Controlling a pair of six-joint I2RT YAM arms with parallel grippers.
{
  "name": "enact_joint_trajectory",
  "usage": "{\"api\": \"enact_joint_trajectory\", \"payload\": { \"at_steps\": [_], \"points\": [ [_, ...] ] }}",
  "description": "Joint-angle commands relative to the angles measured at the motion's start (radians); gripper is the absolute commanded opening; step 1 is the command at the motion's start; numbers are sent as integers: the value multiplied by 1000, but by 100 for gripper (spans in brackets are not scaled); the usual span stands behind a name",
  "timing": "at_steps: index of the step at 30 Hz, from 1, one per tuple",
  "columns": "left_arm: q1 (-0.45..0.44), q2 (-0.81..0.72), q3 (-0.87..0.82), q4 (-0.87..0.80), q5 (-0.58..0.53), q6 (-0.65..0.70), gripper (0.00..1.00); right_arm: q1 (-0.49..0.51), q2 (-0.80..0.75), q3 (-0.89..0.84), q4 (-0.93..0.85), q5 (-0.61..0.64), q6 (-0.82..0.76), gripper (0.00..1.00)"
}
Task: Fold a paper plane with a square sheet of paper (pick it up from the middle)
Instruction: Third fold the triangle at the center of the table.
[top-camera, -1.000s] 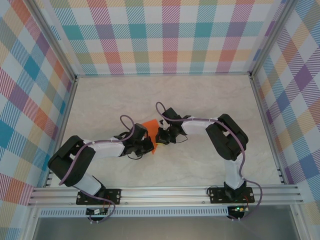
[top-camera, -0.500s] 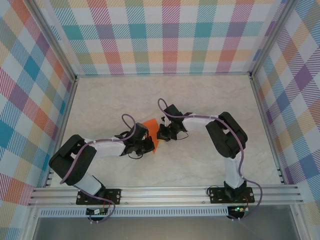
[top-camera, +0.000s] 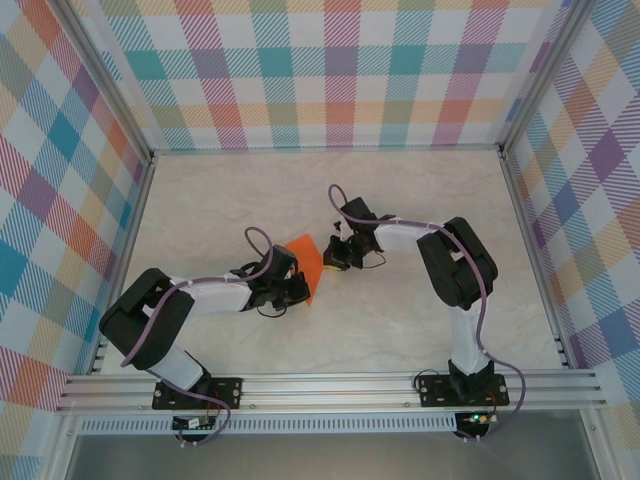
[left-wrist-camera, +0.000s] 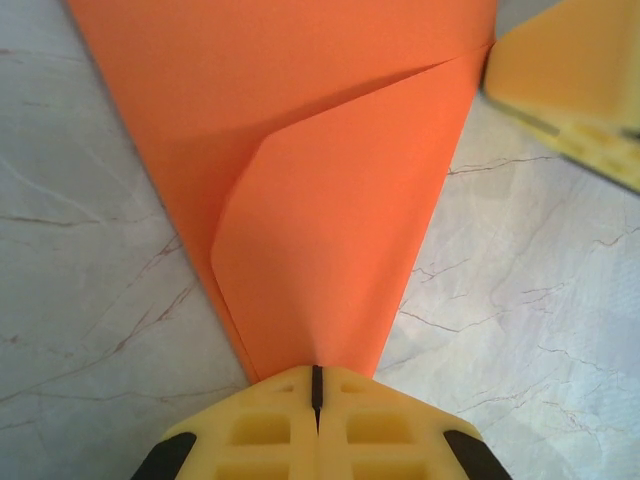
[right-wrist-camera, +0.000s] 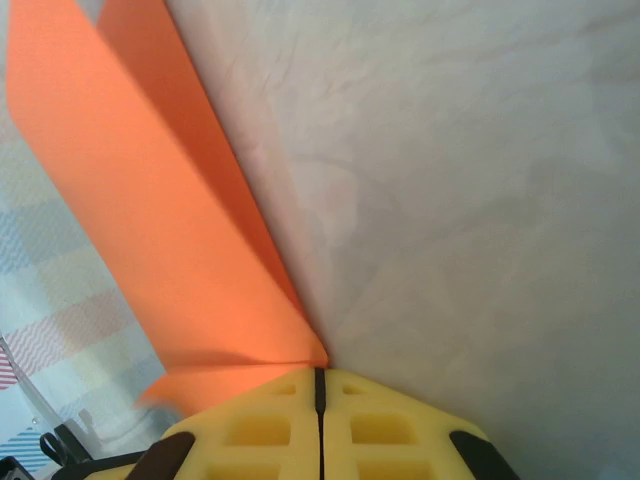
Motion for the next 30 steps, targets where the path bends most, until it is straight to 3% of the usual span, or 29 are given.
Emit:
{"api": "enact_joint_trajectory", "payload": {
  "at_steps": [1,11,25,30],
  "points": [
    [-12,44,-50,-222,-48,22,0,-36,1,25,-11,93,-43,6],
    [-13,30,-22,-230,-43,22,0,16,-129,-99,90,-43,-33,8],
    [-13,-3,-9,-238,-42,22,0,99,27,25,34,-74,-34,8],
    [-18,-114,-2,-208,-34,48,3,99,58,28,-9,-35,-31,7]
  ]
}}
